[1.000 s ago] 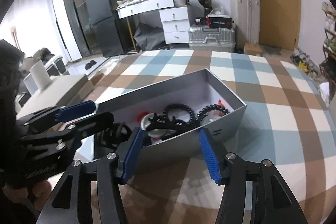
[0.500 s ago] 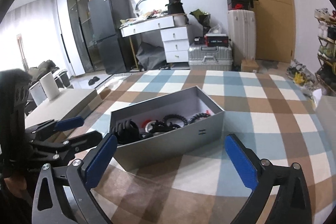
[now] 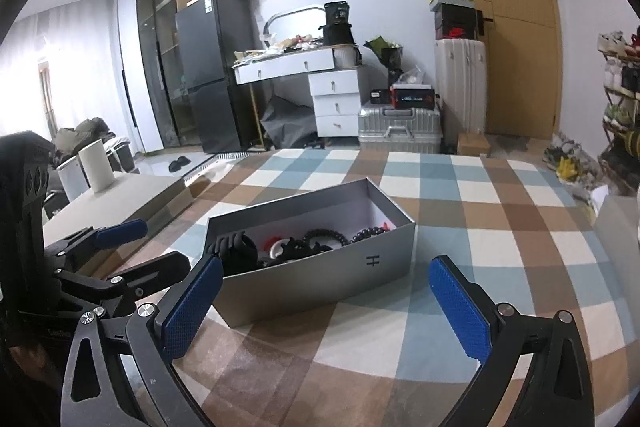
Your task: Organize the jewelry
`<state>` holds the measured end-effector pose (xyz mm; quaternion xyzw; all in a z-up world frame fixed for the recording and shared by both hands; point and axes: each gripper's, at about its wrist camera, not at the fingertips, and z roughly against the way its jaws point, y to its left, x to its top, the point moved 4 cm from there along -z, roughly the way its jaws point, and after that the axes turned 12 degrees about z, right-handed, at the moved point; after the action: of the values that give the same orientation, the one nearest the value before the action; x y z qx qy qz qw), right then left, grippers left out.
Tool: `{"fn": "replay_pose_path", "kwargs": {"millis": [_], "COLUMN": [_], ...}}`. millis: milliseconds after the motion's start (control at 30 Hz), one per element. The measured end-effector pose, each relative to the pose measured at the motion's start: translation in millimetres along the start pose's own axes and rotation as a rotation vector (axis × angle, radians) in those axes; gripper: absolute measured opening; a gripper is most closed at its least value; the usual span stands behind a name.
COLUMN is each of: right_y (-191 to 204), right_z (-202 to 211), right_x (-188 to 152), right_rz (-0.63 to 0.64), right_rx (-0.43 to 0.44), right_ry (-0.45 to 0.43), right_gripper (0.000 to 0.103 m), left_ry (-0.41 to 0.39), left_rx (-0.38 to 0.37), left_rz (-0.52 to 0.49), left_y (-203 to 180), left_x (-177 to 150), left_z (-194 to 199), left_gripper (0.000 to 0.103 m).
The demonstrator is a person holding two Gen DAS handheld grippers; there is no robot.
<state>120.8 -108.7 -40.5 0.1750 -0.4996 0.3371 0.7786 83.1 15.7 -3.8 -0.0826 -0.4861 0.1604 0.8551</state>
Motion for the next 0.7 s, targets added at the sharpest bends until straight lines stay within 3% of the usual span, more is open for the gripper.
{"fn": "replay_pose_path", "kwargs": {"millis": [700], "right_y": [3], "right_z": [5], "right_x": [-12], "right_rz": [0.022], "right_rx": [0.009], "right_ry": [-0.082], "right_gripper": [0.103], "left_ry": [-0.022], "left_rx": [-0.012], "left_rz": [-0.041], "left_y": [-10], "left_x": [-11], "left_z": [2], "left_gripper": [0.102]}}
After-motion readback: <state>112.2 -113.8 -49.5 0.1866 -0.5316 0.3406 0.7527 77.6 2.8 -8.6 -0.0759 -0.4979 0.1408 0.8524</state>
